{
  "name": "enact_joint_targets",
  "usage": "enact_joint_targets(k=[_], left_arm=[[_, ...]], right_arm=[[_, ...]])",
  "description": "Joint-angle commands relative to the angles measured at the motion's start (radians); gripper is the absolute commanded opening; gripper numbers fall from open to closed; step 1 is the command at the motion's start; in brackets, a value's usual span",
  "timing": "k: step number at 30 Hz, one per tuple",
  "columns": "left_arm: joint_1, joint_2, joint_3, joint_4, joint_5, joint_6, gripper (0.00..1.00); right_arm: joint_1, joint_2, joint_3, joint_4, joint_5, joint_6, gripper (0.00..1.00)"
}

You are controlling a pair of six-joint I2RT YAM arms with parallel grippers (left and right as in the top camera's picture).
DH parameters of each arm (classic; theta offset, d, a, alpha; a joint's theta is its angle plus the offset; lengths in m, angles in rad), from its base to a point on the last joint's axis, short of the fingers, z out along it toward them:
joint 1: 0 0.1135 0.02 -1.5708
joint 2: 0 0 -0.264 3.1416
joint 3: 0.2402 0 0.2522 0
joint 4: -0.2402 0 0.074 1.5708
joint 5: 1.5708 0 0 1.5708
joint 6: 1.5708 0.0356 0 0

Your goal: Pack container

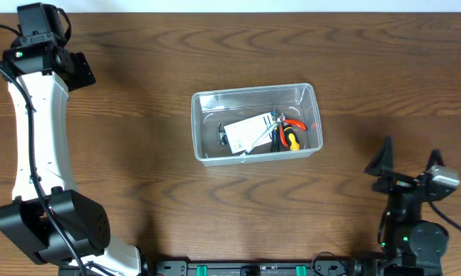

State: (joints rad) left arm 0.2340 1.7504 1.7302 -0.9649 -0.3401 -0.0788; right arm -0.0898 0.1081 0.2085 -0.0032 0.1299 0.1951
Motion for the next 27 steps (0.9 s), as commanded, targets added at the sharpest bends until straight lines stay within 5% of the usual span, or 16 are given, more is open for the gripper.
enact_joint_targets(k=[1,27], left_arm=[[0.002,-0.019,0.024,-0.002,-0.005,-0.013,0.98],[0.002,-0.019,0.024,-0.002,-0.005,-0.013,0.98]], right_arm=[[-0.011,-0.044,-0.057,0.012,-0.06,0.039,0.99],[0.004,-0.104,-0.204,-0.058,-0.169,-0.19,0.99]])
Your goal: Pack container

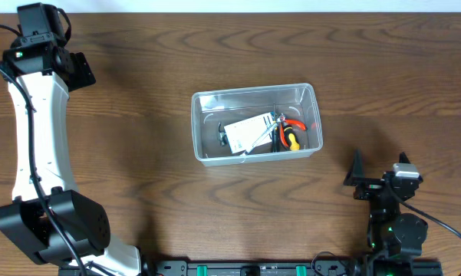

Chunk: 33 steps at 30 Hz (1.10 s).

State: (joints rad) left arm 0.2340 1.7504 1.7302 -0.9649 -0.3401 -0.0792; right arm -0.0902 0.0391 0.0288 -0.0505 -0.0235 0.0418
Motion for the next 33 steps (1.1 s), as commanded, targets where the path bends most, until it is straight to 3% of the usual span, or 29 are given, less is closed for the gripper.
enact_joint_targets(k=[1,9,33], left_arm=[[0.002,-0.019,0.024,-0.002,-0.005,-0.012,0.98],[0.002,-0.019,0.024,-0.002,-0.005,-0.013,0.98],[0.002,-0.019,0.024,-0.002,-0.005,-0.012,0.98]], right_arm=[[0.01,-0.034,-0.023,-0.013,-0.019,-0.042,0.99],[0.085,-0.034,-0.023,-0.02,-0.018,-0.174,0.99],[0.078,-0.034,-0.023,-0.019,-0.018,-0.17,0.99]])
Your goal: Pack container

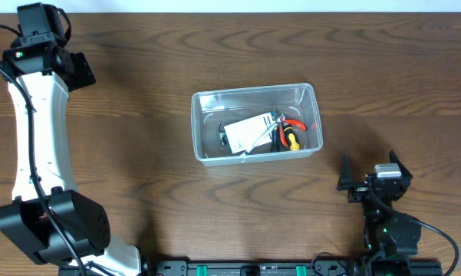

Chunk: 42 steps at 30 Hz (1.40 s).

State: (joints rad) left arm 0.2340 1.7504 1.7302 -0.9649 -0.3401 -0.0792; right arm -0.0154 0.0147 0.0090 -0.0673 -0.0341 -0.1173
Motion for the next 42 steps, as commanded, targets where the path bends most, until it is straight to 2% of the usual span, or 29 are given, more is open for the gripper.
enact_joint_targets(k=[1,28,36,42], left_arm=[[0.002,-0.019,0.024,-0.002,-0.005,-0.012,0.98],[0.0,-0.033,0.021,-0.002,-0.005,-0.012,0.98],[-0.009,-0.235,0.02,0.122,0.079,-0.082,0.98],[-0.01,-0.462,-0.033,0.206,0.111,-0.239,0.98]], right_arm=[[0.003,-0.01,-0.003,-0.002,-0.008,-0.011,0.99],[0.003,-0.01,-0.003,-0.002,-0.008,-0.011,0.99],[0.003,-0.01,-0.003,-0.002,-0.008,-0.011,0.99],[0.003,-0.01,-0.003,-0.002,-0.008,-0.011,0.99]])
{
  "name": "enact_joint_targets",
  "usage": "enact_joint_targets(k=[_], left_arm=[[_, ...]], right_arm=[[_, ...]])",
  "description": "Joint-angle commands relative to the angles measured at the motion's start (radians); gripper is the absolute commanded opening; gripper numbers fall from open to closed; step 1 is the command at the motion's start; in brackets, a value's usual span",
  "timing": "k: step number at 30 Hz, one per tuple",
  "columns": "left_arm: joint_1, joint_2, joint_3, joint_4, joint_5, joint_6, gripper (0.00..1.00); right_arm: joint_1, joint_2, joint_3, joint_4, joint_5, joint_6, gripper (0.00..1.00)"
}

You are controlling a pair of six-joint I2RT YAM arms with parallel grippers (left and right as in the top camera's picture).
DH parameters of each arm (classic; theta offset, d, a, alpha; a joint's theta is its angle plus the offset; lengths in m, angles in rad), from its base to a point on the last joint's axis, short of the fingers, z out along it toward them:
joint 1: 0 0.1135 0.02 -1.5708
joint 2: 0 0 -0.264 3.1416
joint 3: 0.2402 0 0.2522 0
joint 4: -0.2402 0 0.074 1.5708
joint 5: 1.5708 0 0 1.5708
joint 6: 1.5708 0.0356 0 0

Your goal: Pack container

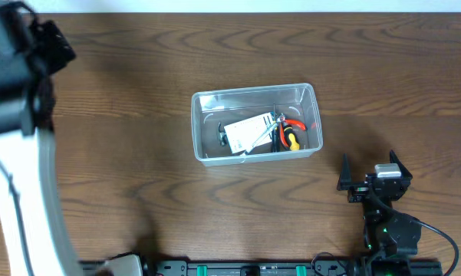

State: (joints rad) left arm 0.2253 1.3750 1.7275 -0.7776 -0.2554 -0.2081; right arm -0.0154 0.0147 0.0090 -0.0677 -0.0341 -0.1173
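Note:
A clear plastic container [207,126] stands at the table's middle. Inside it lie a white packet [248,130], red-handled pliers [291,124] and a yellow-tipped tool [292,141]. My right gripper [370,167] is to the lower right of the container, apart from it, open, with nothing between its fingers. My left gripper [52,44] is at the far upper left. It is blurred, so its fingers cannot be made out.
The white left arm [19,192] runs down the table's left side. The right arm's base [390,234] sits at the front edge, beside a black rail [253,268]. Around the container is bare brown wood.
The left arm has shifted: it is now blurred and looks larger, with its gripper higher and nearer the upper left corner. The right gripper and the container's contents are unchanged.
At first the right gripper stood open near the right edge and the left arm rested at upper left. The right gripper then stood farther left, nearer the container's lower right. It stayed there while the left arm moved. The container's contents never changed.

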Motion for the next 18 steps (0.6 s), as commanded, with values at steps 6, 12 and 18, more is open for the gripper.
enact_joint_targets(k=[6,12,18], left_arm=[[-0.025,-0.353,-0.217,0.12,0.027,-0.127,0.98],[-0.048,-0.595,-0.485,0.195,0.027,-0.127,0.98],[-0.114,-0.818,-0.776,0.228,0.027,-0.127,0.98]], right_arm=[[0.003,-0.01,-0.003,-0.002,-0.008,-0.011,0.99],[0.003,-0.01,-0.003,-0.002,-0.008,-0.011,0.99],[0.003,-0.01,-0.003,-0.002,-0.008,-0.011,0.99]])
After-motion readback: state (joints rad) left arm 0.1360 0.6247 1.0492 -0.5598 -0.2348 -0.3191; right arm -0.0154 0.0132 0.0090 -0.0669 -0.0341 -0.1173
